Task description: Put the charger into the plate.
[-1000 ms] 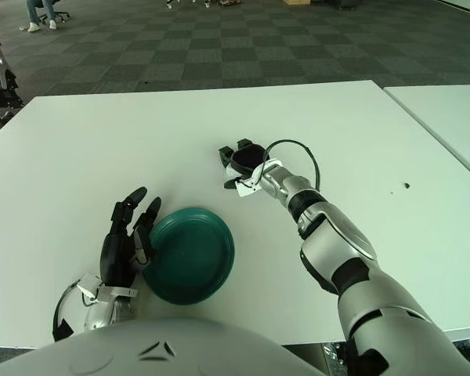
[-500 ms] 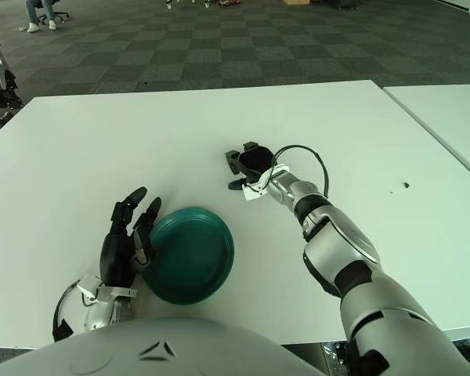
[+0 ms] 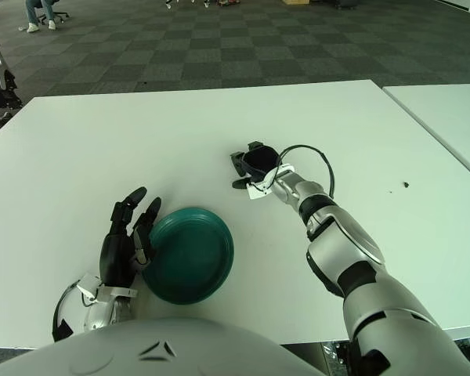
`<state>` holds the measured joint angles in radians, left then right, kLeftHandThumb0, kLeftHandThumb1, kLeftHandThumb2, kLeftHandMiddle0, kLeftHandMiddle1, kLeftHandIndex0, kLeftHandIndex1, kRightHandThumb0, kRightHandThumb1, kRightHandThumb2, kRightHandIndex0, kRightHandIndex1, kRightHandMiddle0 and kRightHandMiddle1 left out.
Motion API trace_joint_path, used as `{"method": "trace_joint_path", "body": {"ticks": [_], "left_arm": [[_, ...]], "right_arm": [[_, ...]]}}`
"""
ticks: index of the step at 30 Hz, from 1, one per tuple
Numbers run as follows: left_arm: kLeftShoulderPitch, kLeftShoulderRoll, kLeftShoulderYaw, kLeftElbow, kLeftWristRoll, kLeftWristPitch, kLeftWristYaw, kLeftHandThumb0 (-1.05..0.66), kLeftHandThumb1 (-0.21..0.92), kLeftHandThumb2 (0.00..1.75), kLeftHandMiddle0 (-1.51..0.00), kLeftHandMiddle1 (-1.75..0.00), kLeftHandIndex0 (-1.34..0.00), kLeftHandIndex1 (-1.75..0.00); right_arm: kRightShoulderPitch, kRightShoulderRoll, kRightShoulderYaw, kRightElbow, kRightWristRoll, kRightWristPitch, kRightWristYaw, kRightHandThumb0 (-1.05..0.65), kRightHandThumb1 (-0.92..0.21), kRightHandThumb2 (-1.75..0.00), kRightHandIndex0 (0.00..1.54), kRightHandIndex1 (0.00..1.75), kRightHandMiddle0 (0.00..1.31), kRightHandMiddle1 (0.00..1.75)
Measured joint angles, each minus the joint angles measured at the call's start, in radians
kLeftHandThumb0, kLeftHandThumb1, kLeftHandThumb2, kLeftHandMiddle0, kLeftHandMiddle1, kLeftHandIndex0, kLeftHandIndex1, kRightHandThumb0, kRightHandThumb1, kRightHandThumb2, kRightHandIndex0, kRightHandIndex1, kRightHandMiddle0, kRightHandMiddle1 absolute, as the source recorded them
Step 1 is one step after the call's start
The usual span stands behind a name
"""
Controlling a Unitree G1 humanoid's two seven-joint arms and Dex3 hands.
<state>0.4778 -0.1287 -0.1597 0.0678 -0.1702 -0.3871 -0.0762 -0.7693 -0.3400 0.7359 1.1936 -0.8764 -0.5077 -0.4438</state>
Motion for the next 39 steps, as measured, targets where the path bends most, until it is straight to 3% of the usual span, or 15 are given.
{"method": "trace_joint_path", "body": {"ticks": [7,14,16,17,19,21,23,26,28,32,39], "left_arm": [[0.0,0.0,0.0,0.0,0.002,0.0,0.0,-0.96,0.92,0.93,-0.6,-0.03,-0.12,-0.9],[0.0,0.0,0.001,0.001,0.005,-0.001,0.002,-0.96,0.92,0.93,-0.6,-0.03,-0.12,-0.9],[0.0,0.0,0.001,0.001,0.005,-0.001,0.002,-0.96,0.92,0.93,-0.6,-0.03,-0.12,-0.9],[0.0,0.0,0.001,0.001,0.005,-0.001,0.002,-0.96,0.92,0.93,-0.61,-0.03,-0.12,-0.9],[0.0,0.0,0.001,0.001,0.005,-0.001,0.003,-0.96,0.92,0.93,-0.61,-0.03,-0.12,-0.9],[-0.001,0.0,0.001,0.001,0.005,0.0,0.003,-0.96,0.92,0.93,-0.61,-0.03,-0.13,-0.91],[-0.001,0.0,0.001,0.001,0.006,0.0,0.003,-0.96,0.92,0.92,-0.61,-0.03,-0.13,-0.91],[-0.001,0.0,0.001,0.002,0.006,-0.001,0.003,-0.96,0.92,0.92,-0.61,-0.03,-0.13,-0.91],[-0.001,0.0,0.001,0.002,0.006,-0.001,0.003,-0.97,0.92,0.92,-0.61,-0.03,-0.13,-0.91],[-0.001,0.0,0.002,0.002,0.006,-0.001,0.003,-0.97,0.92,0.92,-0.62,-0.03,-0.14,-0.92],[-0.002,0.001,0.002,0.002,0.006,-0.001,0.003,-0.97,0.92,0.92,-0.61,-0.03,-0.15,-0.93]], "right_arm": [[0.001,-0.001,-0.002,0.009,0.0,-0.016,-0.015,-0.77,-0.92,-0.77,0.88,1.75,0.76,1.75],[0.001,-0.003,-0.002,0.009,0.0,-0.021,-0.012,-0.77,-0.92,-0.75,0.85,1.75,0.66,1.75],[0.0,-0.003,-0.004,0.009,0.001,-0.018,0.005,-0.78,-0.92,-0.73,0.75,1.75,0.45,1.75],[-0.001,-0.002,-0.007,0.009,0.004,-0.016,0.017,-0.8,-0.92,-0.73,0.56,1.71,0.32,1.7],[-0.007,-0.002,-0.014,0.008,0.011,-0.005,0.052,-0.82,-0.92,-0.73,0.39,1.69,0.21,1.65],[-0.013,-0.001,-0.017,0.008,0.017,0.005,0.088,-0.84,-0.92,-0.73,0.24,1.48,0.11,1.48],[-0.017,0.0,-0.019,0.005,0.021,0.021,0.115,-0.88,-0.92,-0.74,0.21,0.86,0.04,1.09],[-0.024,-0.001,-0.022,-0.003,0.023,0.044,0.135,-0.92,-0.92,-0.74,0.23,0.43,0.01,0.86],[-0.026,-0.003,-0.022,-0.016,0.021,0.077,0.157,-0.96,-0.92,-0.77,0.18,0.24,0.01,0.69],[-0.025,-0.002,-0.023,-0.063,0.02,0.181,0.234,-1.03,-0.92,-0.81,0.08,0.06,0.0,0.44],[-0.005,-0.009,-0.041,-0.177,0.022,0.306,0.366,-1.05,-0.92,-0.83,0.0,0.0,0.0,0.14]]}}
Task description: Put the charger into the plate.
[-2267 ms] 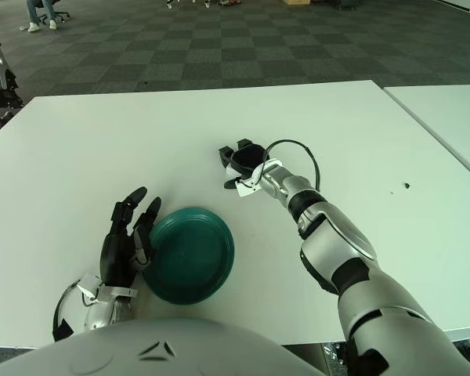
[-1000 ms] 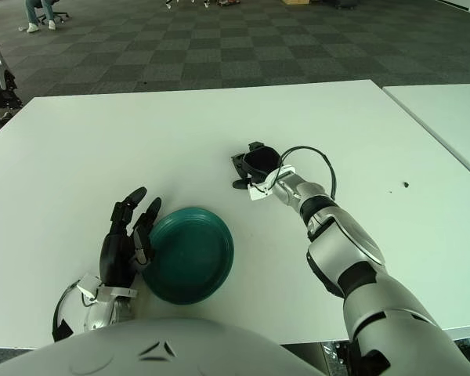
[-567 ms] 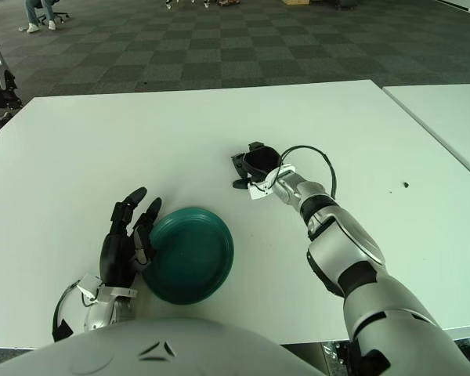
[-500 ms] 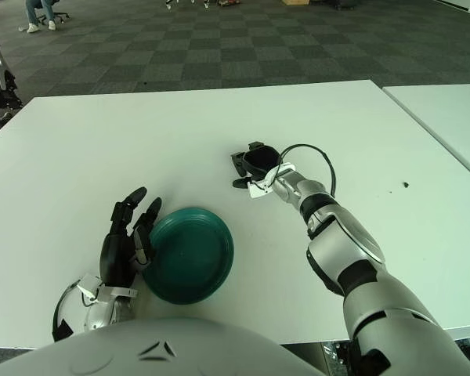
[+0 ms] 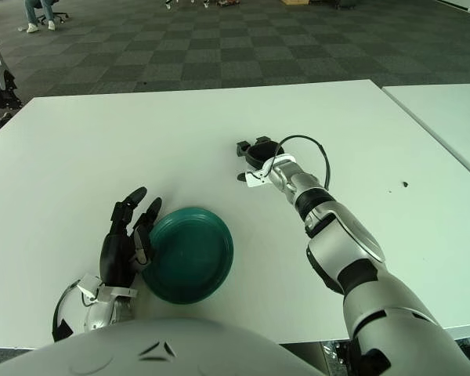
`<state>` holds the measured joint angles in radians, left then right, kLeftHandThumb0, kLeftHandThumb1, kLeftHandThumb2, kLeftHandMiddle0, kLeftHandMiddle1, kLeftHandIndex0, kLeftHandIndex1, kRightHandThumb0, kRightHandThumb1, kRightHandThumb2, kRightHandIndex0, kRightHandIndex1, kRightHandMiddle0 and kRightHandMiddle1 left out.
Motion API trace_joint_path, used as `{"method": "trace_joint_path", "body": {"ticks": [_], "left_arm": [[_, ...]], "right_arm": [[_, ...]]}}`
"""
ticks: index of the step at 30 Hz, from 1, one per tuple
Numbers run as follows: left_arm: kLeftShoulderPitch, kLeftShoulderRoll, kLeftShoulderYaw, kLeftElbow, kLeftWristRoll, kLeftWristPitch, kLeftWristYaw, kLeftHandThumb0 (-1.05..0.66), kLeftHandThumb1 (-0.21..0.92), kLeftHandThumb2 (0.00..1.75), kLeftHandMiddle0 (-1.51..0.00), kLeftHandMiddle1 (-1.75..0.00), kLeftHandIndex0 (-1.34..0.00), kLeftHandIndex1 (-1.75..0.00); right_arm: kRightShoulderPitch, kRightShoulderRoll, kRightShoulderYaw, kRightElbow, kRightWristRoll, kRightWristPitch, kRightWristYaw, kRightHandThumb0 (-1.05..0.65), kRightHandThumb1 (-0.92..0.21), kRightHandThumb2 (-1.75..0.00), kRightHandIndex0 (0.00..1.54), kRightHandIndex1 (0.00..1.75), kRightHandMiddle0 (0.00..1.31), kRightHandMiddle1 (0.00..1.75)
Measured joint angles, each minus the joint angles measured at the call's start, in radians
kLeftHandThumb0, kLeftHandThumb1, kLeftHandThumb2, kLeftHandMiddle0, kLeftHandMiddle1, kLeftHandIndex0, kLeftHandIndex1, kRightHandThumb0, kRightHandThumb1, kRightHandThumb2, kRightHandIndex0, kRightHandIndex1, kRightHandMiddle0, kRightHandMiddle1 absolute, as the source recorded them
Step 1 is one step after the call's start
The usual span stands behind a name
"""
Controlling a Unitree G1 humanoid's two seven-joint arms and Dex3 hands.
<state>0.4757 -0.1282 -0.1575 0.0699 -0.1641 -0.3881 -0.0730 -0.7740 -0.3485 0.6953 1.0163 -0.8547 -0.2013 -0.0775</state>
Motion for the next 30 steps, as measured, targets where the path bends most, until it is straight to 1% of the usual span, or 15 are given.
{"method": "trace_joint_path", "body": {"ticks": [3,6,16,23,30], "left_arm": [[0.0,0.0,0.0,0.0,0.0,-0.001,-0.001,-0.98,0.92,0.91,-0.6,-0.02,-0.14,-0.93],[0.0,0.0,0.0,0.001,0.0,-0.005,-0.001,-0.98,0.92,0.91,-0.59,-0.02,-0.15,-0.93],[0.0,0.0,0.002,0.003,0.003,-0.017,-0.001,-0.99,0.92,0.9,-0.57,-0.01,-0.15,-0.94],[0.0,0.0,0.002,0.003,0.01,-0.018,0.001,-1.0,0.92,0.91,-0.57,-0.01,-0.13,-0.93],[0.0,0.0,0.001,0.003,0.024,-0.019,0.014,-1.0,0.92,0.92,-0.54,0.0,-0.11,-0.92]], "right_arm": [[0.023,-0.015,-0.014,-0.07,0.004,0.041,0.057,-1.05,-0.92,-0.84,0.0,0.0,0.0,0.06],[0.046,-0.032,-0.033,-0.141,0.006,0.073,0.101,-1.05,-0.92,-0.85,0.0,0.0,0.0,0.02],[0.091,-0.082,-0.065,-0.329,0.004,0.183,0.213,-1.05,-0.92,-0.87,0.0,0.0,0.0,0.0],[0.095,-0.119,-0.08,-0.431,0.003,0.214,0.305,-1.05,-0.92,-0.88,0.0,0.0,0.0,0.0],[0.107,-0.181,-0.113,-0.556,0.003,0.232,0.399,-1.05,-0.92,-0.88,0.0,0.0,0.0,0.0]]}}
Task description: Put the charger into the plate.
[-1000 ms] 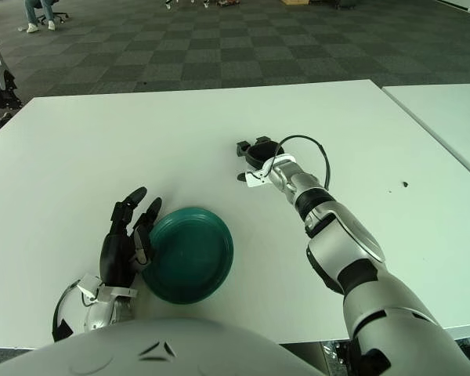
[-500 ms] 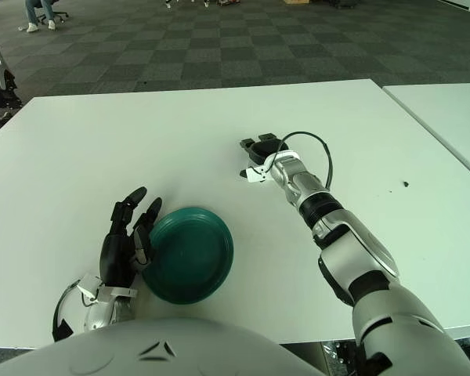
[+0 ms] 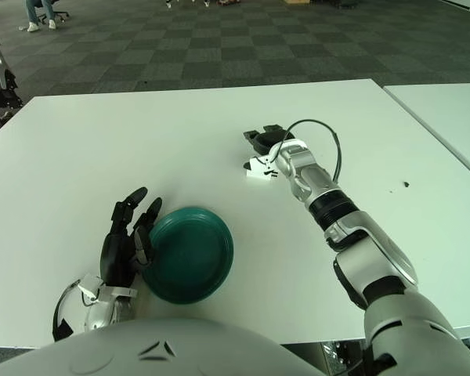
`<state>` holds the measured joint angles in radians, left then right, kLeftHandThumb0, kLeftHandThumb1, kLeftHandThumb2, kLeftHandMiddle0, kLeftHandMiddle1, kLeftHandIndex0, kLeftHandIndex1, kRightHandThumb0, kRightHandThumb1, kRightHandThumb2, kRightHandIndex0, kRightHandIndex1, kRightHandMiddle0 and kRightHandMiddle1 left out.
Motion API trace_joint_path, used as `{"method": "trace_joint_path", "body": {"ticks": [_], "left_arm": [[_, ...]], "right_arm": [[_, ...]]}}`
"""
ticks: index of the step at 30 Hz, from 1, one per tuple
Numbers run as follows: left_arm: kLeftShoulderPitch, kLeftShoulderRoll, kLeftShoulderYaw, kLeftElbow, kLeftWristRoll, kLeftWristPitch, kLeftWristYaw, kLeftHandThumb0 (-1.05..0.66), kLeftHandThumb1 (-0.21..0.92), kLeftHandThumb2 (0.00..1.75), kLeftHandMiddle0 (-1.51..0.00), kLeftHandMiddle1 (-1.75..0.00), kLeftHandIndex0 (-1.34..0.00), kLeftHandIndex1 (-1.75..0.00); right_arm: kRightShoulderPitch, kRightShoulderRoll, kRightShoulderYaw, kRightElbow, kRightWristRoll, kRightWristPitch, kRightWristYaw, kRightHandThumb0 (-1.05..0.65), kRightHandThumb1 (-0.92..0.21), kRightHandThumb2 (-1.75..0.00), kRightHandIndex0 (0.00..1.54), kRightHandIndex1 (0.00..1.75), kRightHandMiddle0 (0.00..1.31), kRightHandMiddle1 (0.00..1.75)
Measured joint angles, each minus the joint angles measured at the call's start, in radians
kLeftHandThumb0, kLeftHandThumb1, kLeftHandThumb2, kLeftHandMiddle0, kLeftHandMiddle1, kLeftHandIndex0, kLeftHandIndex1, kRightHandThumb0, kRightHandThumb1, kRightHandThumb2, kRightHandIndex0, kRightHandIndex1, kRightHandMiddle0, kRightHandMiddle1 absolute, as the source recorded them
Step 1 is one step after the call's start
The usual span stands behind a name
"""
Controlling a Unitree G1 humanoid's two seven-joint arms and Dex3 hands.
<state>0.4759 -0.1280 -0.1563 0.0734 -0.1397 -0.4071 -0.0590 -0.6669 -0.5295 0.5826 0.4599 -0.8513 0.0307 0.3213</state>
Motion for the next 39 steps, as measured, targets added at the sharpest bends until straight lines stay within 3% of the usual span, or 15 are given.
{"method": "trace_joint_path", "body": {"ticks": [7,16,30,39], "left_arm": [[0.0,0.0,0.0,0.001,0.003,-0.002,0.002,-0.99,0.92,0.93,-0.52,0.0,-0.09,-0.92],[0.0,0.0,0.0,0.002,0.004,-0.003,0.002,-0.97,0.92,0.92,-0.51,0.0,-0.07,-0.91],[-0.001,0.001,0.0,0.004,0.013,-0.01,0.005,-0.9,0.92,0.92,-0.44,0.0,0.0,-0.85],[0.0,0.001,-0.002,0.008,0.055,-0.017,0.033,-0.85,0.92,0.92,-0.42,-0.01,0.0,-0.76]], "right_arm": [[0.015,-0.047,-0.031,-0.089,0.0,0.019,0.076,-1.05,-0.92,-0.87,0.0,0.0,0.0,0.0],[0.017,-0.062,-0.045,-0.118,-0.008,0.038,0.118,-1.05,-0.92,-0.85,0.0,0.0,0.0,0.0],[0.025,-0.043,-0.017,0.039,-0.043,0.074,0.129,-1.05,-0.92,-0.8,0.0,0.0,0.0,0.0],[0.046,-0.017,-0.008,0.071,-0.043,0.111,0.097,-1.05,-0.92,-0.73,0.0,0.0,0.0,0.0]]}}
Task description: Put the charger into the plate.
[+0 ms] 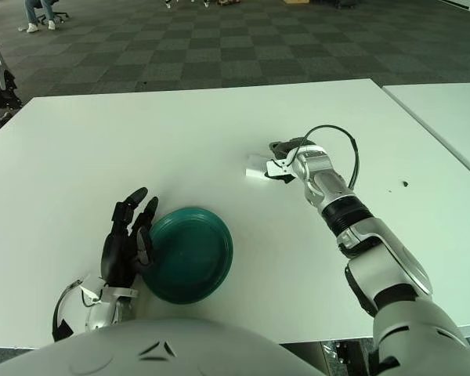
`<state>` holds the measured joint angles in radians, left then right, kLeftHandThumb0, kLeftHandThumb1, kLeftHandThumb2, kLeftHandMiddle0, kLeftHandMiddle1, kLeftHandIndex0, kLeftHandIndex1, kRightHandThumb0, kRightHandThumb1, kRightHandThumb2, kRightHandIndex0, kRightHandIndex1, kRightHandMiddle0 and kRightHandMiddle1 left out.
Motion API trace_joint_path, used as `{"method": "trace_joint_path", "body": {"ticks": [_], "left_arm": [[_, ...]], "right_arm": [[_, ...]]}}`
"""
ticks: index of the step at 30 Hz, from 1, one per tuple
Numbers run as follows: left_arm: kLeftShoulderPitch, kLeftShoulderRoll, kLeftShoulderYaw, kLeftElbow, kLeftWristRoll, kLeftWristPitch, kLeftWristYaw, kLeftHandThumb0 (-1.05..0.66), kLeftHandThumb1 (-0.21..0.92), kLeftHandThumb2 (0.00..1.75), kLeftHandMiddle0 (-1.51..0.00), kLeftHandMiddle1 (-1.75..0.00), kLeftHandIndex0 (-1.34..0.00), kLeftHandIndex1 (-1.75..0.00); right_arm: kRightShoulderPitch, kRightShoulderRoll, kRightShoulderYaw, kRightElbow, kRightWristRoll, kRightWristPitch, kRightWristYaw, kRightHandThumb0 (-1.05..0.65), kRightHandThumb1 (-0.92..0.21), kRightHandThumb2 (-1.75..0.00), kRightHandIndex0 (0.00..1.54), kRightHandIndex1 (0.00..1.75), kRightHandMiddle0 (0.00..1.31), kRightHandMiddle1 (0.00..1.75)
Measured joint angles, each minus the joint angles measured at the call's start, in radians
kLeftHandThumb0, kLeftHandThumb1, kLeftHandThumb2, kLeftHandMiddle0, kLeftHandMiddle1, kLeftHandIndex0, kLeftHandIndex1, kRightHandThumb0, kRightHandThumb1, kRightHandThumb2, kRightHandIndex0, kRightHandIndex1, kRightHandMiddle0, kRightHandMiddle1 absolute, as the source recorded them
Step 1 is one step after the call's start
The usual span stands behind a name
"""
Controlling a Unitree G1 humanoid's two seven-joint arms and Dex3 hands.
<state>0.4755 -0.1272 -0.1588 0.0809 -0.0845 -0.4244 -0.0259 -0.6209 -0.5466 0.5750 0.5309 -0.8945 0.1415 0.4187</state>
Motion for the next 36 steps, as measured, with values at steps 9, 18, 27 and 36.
{"method": "trace_joint_path", "body": {"ticks": [9,18,27,36], "left_arm": [[0.0,0.0,-0.005,0.002,0.023,-0.004,0.021,-0.89,0.92,0.94,-0.45,-0.02,0.0,-0.78],[0.0,0.0,-0.007,0.002,0.025,-0.005,0.025,-0.9,0.92,0.93,-0.48,-0.03,0.0,-0.81],[0.001,0.0,-0.012,0.002,0.033,-0.003,0.035,-0.91,0.92,0.93,-0.51,-0.04,0.0,-0.81],[0.001,0.0,-0.016,0.002,0.034,-0.001,0.042,-0.9,0.92,0.93,-0.52,-0.05,0.0,-0.82]], "right_arm": [[0.026,0.018,0.0,-0.016,0.003,0.017,-0.004,-1.05,-0.92,-0.76,0.0,0.0,0.0,0.0],[0.031,0.023,0.006,-0.017,0.003,0.004,-0.006,-1.05,-0.92,-0.81,0.0,0.0,0.0,0.0],[0.051,0.048,0.012,-0.024,0.003,0.006,-0.029,-1.05,-0.92,-0.81,0.0,0.0,0.0,0.0],[0.059,0.068,0.015,-0.021,0.003,0.006,-0.066,-1.05,-0.92,-0.79,0.0,0.0,0.0,0.0]]}}
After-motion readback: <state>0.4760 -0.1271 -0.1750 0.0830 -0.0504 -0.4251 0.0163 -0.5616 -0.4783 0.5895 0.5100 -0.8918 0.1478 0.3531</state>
